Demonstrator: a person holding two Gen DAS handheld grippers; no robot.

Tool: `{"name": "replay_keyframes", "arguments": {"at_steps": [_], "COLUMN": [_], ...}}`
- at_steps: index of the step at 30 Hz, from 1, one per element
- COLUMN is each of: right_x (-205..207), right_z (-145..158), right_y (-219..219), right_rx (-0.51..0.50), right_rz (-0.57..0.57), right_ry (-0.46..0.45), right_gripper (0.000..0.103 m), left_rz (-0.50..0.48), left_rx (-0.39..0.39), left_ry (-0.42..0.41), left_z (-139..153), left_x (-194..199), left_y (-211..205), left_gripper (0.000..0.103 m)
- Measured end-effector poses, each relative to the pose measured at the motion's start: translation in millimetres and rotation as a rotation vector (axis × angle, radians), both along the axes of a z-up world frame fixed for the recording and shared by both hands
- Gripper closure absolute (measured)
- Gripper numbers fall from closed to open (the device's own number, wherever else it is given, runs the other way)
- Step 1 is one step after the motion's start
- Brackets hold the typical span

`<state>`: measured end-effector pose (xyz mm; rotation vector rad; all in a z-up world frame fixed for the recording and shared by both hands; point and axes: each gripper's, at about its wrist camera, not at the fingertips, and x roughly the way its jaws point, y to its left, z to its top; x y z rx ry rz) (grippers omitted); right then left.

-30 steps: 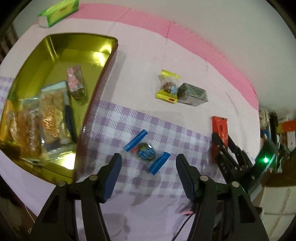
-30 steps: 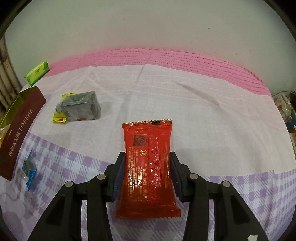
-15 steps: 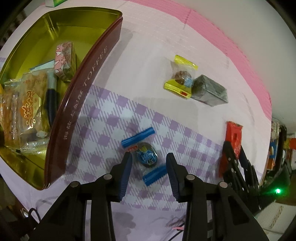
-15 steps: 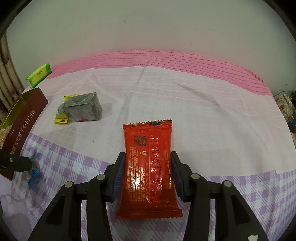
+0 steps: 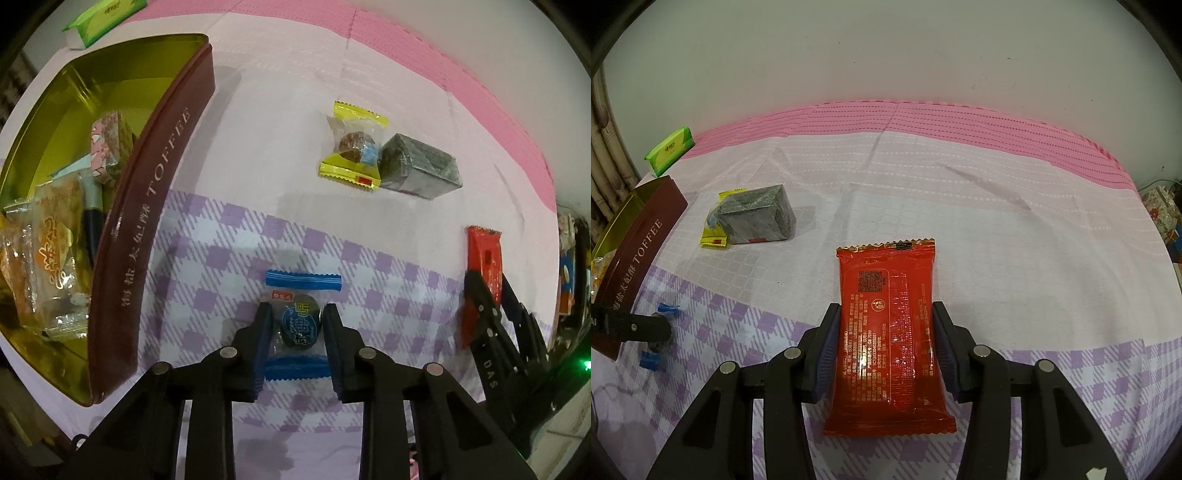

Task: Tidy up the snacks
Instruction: 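Carry the blue candy into the tin and release it while right holds the red packet, then lower the blue candy into the gold tin and open left gripper while right holds the red packet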

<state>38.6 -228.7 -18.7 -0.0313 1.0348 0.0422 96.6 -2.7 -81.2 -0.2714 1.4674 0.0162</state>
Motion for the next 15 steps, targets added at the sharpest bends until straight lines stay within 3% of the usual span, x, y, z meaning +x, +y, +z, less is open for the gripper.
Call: {"name": "replay_keyframes", "arguments": {"at_steps": [6, 15], "right_x": [1, 0], "right_z": [0, -1], "right_y": [0, 3], "right_rx": [-0.002, -0.009], "right_rz": [-0.003, -0.012], "right_ry": [-0.001, -0.008], "right_gripper": [0.057, 0.057], "left_rz": [-0.051, -0.095], "left_rx": [0.033, 0.089], "left_ry": [-0.051, -0.208], "left_z": [15, 74], "left_x": [-11, -18], "left_y": [3, 28], "left_gripper": [0.076, 0.076]}}
